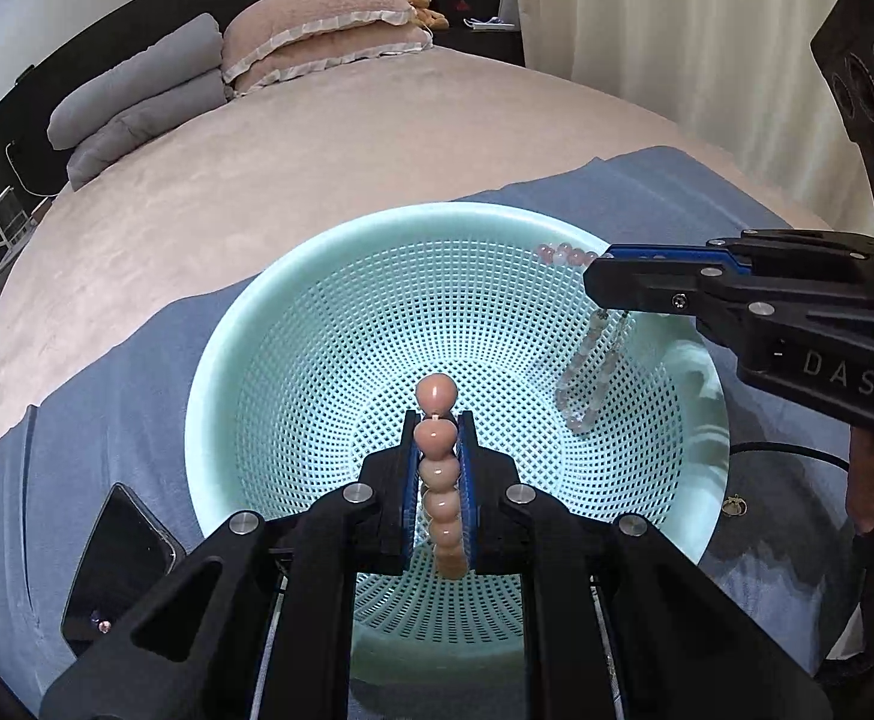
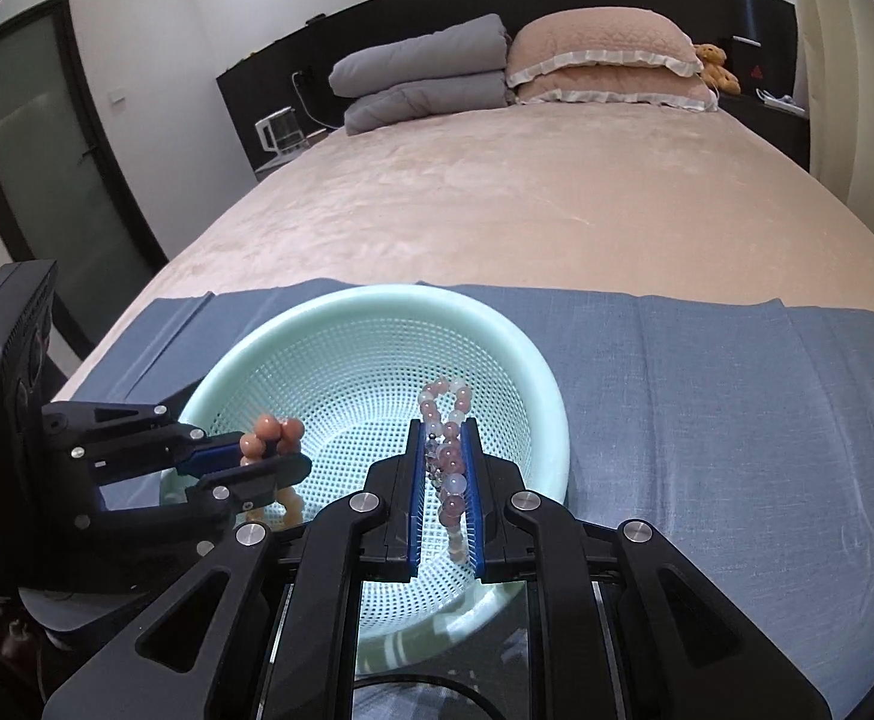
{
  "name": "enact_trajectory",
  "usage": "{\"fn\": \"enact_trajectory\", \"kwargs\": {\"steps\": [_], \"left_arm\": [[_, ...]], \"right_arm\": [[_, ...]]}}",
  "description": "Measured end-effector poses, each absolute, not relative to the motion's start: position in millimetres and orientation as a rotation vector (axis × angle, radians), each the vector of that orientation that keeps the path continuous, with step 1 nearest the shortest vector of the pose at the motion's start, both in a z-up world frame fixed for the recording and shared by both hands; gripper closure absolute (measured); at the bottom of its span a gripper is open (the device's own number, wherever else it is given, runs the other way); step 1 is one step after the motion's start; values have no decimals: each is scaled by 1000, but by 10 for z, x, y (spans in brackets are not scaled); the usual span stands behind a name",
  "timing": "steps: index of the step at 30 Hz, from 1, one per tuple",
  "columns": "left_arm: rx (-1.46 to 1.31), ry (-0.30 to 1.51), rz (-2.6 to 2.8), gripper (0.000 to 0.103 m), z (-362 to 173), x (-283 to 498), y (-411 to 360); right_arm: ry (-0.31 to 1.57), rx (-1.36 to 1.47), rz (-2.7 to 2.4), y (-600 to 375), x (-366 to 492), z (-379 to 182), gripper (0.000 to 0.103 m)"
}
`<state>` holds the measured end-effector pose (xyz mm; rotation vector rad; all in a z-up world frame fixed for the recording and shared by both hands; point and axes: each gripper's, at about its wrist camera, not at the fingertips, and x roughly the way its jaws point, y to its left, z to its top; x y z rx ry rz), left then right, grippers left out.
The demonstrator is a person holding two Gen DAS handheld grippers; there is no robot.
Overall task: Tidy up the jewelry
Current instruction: 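Open both tools to drop the bracelet and necklace into the basket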
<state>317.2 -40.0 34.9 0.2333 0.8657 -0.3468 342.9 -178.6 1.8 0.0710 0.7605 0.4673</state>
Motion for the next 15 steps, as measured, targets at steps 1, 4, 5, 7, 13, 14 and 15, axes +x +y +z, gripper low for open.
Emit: {"fn": "enact_trajectory", "kwargs": {"steps": [1,4,5,7,13,14,15], "left_arm": [[236,868,-348,91,334,3173,-404],[231,875,-342,91,303,3182,-391],[228,879,-341,91,290,3183,-383],[232,884,-339,90,281,3174,-370],[234,875,-332,88,344,3151,-335],[236,875,-329,82,356,3136,-334],[233,876,-329,73,373,3116,-327]], "right_arm": [[761,72,470,-1785,3426,11,92],[767,69,469,-1795,3426,-6,92],[769,72,468,-1797,3432,-7,91],[765,79,461,-1823,3422,-1,90],[756,82,452,-1868,3350,53,89],[756,83,451,-1878,3334,58,89],[756,82,451,-1887,3316,72,89]]}}
